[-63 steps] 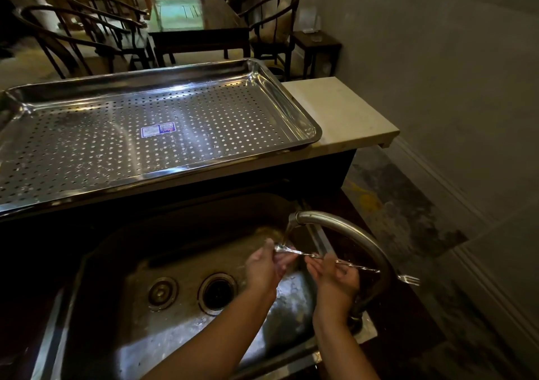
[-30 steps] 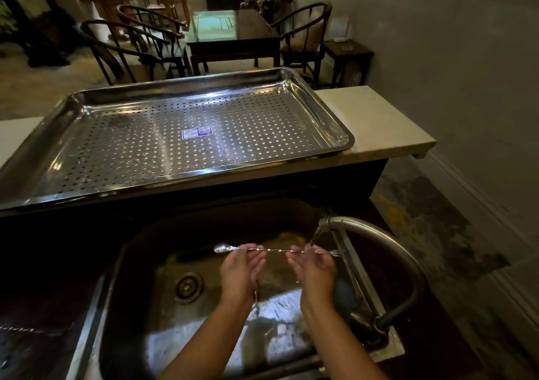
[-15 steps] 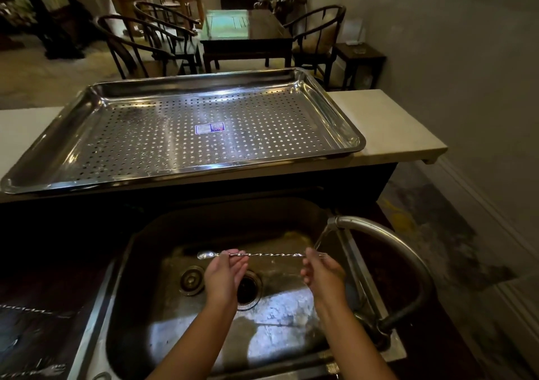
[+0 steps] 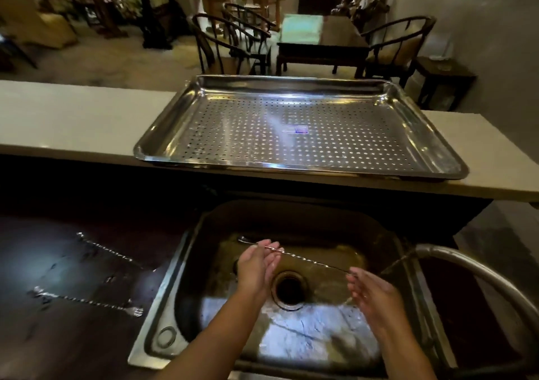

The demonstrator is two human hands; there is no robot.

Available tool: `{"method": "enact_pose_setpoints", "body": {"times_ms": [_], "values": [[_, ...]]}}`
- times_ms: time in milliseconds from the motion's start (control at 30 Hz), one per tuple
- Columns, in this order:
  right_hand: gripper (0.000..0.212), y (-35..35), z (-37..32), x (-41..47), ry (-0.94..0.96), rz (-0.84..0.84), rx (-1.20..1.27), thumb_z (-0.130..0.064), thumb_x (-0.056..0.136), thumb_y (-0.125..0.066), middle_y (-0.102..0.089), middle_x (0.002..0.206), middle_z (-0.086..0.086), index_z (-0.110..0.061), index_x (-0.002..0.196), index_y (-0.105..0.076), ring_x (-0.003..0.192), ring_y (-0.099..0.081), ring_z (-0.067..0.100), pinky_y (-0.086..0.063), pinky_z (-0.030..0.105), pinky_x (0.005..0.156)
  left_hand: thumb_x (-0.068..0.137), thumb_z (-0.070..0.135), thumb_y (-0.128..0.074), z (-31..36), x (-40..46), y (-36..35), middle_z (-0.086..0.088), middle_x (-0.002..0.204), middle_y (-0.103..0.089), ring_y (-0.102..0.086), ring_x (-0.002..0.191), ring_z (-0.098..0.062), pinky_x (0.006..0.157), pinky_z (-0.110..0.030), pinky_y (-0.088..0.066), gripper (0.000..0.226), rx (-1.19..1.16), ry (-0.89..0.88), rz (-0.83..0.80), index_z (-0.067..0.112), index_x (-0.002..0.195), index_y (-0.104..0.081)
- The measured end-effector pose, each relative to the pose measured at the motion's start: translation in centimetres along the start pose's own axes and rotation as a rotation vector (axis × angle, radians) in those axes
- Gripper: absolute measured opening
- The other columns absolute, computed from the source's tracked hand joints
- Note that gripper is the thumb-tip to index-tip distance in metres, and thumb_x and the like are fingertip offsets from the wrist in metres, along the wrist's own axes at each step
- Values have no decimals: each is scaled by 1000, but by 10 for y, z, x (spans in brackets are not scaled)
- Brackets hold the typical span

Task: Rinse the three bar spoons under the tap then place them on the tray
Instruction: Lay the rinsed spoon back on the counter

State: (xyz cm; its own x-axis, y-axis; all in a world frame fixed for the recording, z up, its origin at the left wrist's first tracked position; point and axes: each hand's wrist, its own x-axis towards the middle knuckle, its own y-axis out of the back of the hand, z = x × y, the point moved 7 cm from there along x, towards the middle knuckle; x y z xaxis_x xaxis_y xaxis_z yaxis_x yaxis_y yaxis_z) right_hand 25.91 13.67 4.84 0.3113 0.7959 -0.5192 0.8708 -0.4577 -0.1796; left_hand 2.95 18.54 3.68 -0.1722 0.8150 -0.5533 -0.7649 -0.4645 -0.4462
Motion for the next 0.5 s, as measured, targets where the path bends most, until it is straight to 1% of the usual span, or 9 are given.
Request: {"method": "enact_pose_setpoints", "body": {"times_ms": [100, 133, 200, 233, 267, 333, 400, 433, 500], "values": [[19, -27, 5, -3, 78, -44, -191, -3, 93, -44, -65, 76, 12, -8, 89, -61, 61, -55, 20, -48, 13, 42, 97, 6, -37, 18, 3, 21, -15, 97, -64, -64, 76, -18, 59, -15, -55, 18, -21, -14, 33, 0, 104, -52], [18, -39, 8, -3, 106, -67, -265, -4, 93, -45, -66, 77, 12, -10, 90, -62, 62, -57, 20, -50, 17, 46, 97, 7, -38, 26, 5, 32, -17, 100, -63, -64, 75, -18, 57, -15, -55, 16, -29, -23, 59, 1, 103, -52], [14, -65, 17, -5, 140, -118, -403, -7, 92, -50, -69, 79, 12, -7, 89, -63, 67, -61, 22, -51, 28, 62, 98, 8, -40, 45, 11, 58, -20, 103, -62, -66, 69, -18, 54, -14, -55, 12, -46, -52, 115, 3, 95, -51], [12, -79, 24, -6, 139, -145, -449, -6, 90, -54, -70, 78, 12, -6, 85, -65, 70, -63, 23, -50, 33, 68, 98, 8, -40, 55, 15, 73, -21, 103, -61, -67, 67, -18, 53, -15, -55, 14, -59, -67, 144, 5, 88, -50], [12, -93, 30, -7, 134, -173, -489, -4, 87, -57, -69, 76, 12, -6, 79, -65, 73, -63, 24, -48, 34, 71, 98, 7, -40, 65, 18, 88, -22, 104, -60, -66, 67, -19, 53, -15, -55, 18, -73, -80, 168, 8, 81, -48], [16, -125, 43, -11, 146, -232, -574, -2, 85, -60, -66, 73, 6, -8, 71, -65, 72, -60, 19, -46, 24, 67, 97, 8, -40, 84, 24, 118, -21, 104, -60, -67, 65, -20, 53, -15, -54, 21, -83, -98, 199, 11, 77, -46], [12, -155, 56, -16, 157, -282, -629, -1, 85, -60, -64, 73, 1, -3, 75, -67, 70, -55, 10, -45, 11, 59, 96, 7, -43, 104, 28, 146, -18, 100, -61, -68, 57, -16, 51, -15, -54, 21, -86, -124, 236, 12, 76, -47], [10, -171, 64, -17, 157, -306, -644, -1, 85, -60, -64, 75, 2, -1, 79, -67, 71, -54, 8, -44, 10, 58, 95, 6, -44, 115, 31, 162, -16, 96, -62, -68, 53, -12, 50, -14, -54, 21, -87, -134, 264, 11, 75, -48], [10, -204, 80, -21, 152, -357, -686, -2, 85, -60, -65, 78, 2, -3, 80, -68, 73, -56, 8, -43, 15, 62, 93, 6, -48, 137, 37, 197, -9, 87, -61, -67, 54, -11, 48, -12, -52, 21, -55, -142, 335, 13, 74, -49]]}}
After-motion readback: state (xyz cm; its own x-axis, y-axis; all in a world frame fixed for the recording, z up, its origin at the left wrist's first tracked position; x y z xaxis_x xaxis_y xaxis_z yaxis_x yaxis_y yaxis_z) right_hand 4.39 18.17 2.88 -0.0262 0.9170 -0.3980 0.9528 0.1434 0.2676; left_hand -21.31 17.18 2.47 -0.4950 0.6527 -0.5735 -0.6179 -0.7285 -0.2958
